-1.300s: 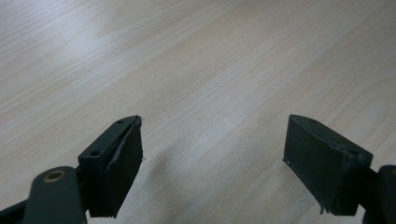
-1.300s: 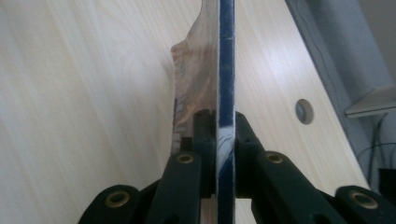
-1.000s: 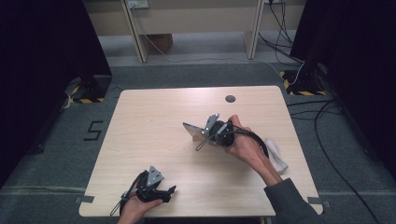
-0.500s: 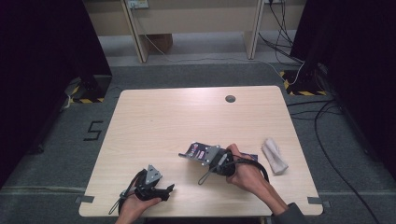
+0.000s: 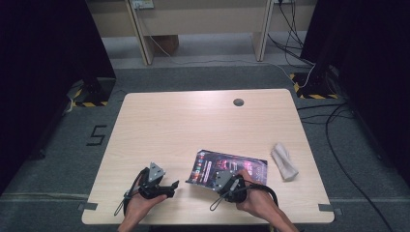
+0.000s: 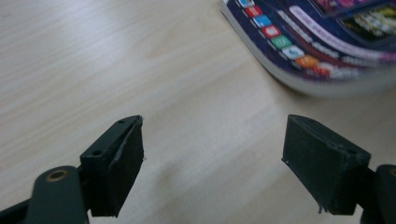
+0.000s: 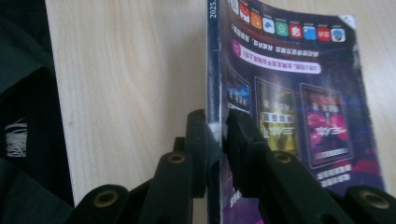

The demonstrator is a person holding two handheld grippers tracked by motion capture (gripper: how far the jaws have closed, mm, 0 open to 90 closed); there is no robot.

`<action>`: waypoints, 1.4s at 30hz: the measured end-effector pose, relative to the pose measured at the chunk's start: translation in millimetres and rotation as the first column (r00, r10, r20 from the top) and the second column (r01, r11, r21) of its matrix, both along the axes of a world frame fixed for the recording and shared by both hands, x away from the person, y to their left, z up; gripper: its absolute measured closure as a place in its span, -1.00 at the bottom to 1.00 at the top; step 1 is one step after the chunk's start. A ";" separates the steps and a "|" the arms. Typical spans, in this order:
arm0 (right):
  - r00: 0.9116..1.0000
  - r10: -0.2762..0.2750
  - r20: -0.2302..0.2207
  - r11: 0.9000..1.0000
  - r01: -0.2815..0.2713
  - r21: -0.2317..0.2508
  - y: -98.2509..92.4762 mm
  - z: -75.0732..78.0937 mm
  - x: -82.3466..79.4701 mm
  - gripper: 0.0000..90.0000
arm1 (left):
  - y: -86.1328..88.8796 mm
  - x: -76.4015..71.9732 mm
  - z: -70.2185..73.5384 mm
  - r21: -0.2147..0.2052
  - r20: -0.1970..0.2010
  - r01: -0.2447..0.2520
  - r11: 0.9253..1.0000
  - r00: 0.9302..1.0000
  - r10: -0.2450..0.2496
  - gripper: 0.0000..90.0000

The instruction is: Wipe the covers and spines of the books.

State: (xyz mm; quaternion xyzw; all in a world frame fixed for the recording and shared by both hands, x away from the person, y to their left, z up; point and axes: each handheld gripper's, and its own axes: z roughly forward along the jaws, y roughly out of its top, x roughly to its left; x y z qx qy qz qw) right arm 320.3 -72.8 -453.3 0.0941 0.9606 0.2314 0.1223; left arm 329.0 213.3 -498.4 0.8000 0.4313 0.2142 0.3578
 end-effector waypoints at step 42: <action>0.951 -0.308 -0.034 0.949 0.309 0.056 -73.4 -34.3 -37.6 0.02 | -77.6 5.0 -9.9 0.132 0.066 0.313 0.941 0.944 -0.323 -0.38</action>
